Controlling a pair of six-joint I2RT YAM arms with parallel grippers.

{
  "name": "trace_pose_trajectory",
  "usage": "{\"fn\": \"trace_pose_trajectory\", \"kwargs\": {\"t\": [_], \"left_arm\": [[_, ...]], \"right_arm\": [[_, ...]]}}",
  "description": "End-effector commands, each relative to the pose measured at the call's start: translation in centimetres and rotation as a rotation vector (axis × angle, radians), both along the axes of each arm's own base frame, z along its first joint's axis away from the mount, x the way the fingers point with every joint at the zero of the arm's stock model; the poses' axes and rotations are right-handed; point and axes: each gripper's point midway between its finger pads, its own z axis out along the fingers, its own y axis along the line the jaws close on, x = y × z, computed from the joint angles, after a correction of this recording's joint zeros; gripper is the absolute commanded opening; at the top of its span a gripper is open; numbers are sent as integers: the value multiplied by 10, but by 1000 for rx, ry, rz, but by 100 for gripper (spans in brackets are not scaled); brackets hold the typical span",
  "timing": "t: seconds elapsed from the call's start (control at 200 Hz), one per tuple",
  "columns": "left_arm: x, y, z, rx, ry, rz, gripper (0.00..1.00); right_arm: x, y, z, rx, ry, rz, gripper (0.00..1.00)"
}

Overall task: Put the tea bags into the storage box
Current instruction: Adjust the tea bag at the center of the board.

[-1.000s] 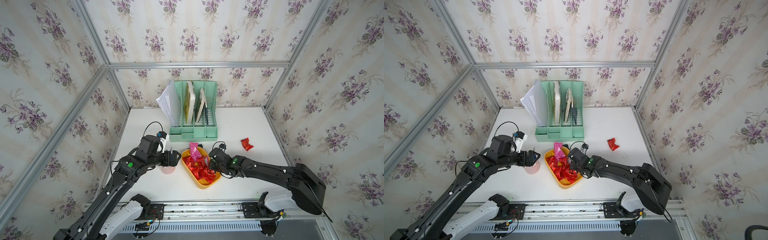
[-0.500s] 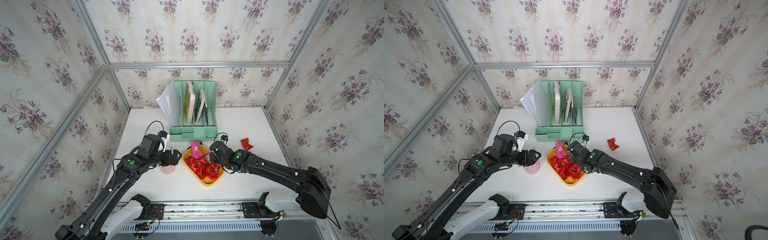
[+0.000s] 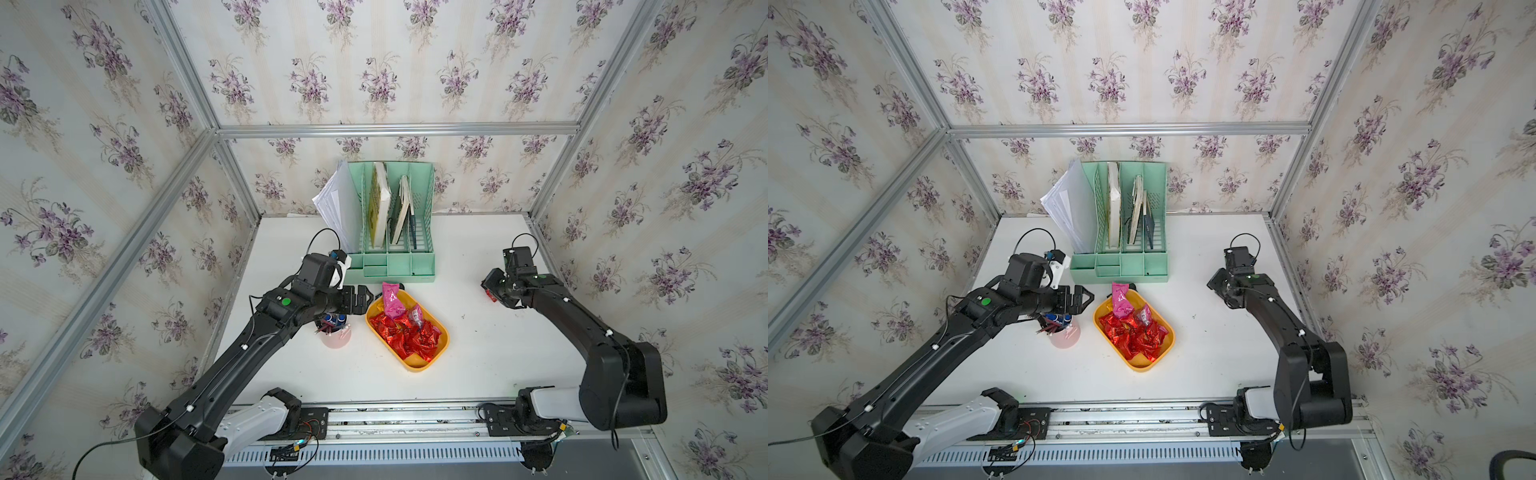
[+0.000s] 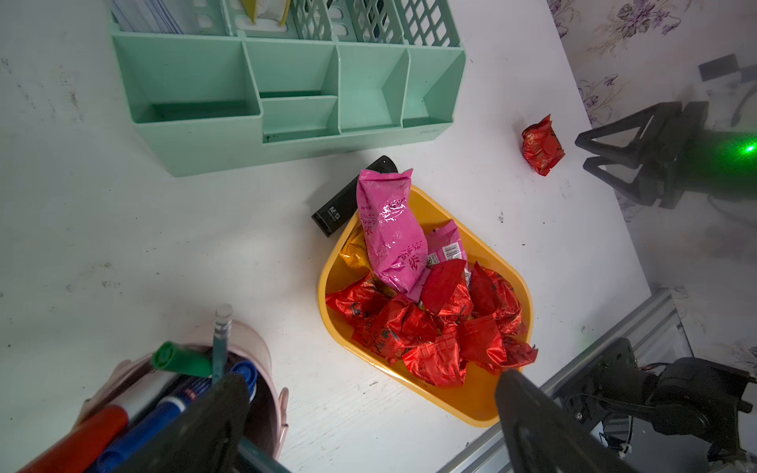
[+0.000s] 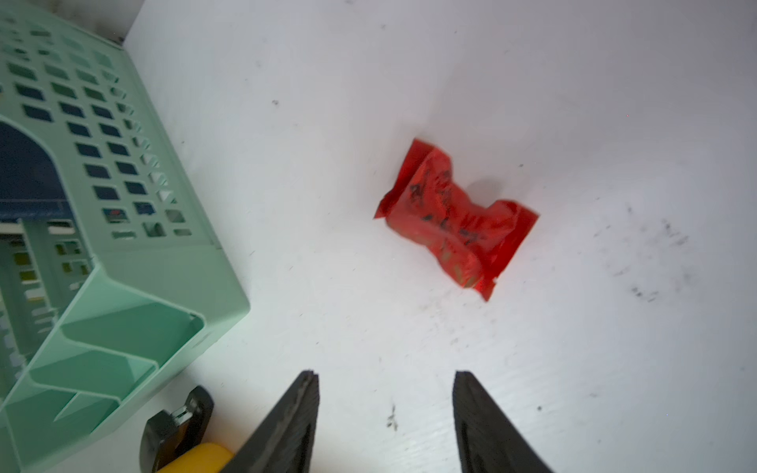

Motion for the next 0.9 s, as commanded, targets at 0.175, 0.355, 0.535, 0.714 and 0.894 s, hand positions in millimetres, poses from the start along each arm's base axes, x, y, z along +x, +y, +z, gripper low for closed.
{"fn": "trace_pose_trajectory", "kwargs": {"t": [0.175,0.355,0.535,0.714,0.894], "left_arm": [[42,-16,1,9,-36,15,99],[54,-20,-3,21,-24,25,99],[55,-21,-9,17,-14,26,99],[51,-24,-14,5,6,10,99],[44,-21,-14,5,6,5,99]], "right_arm": [[55,-23,-11,-58,14,140,61],[77,-28,-34,-98,60,189,68],[63,-21,-58,-48,111,211,76],[37,-4,-64,58,109,214,81],[21,-7,-73,50,149,190,66]]}}
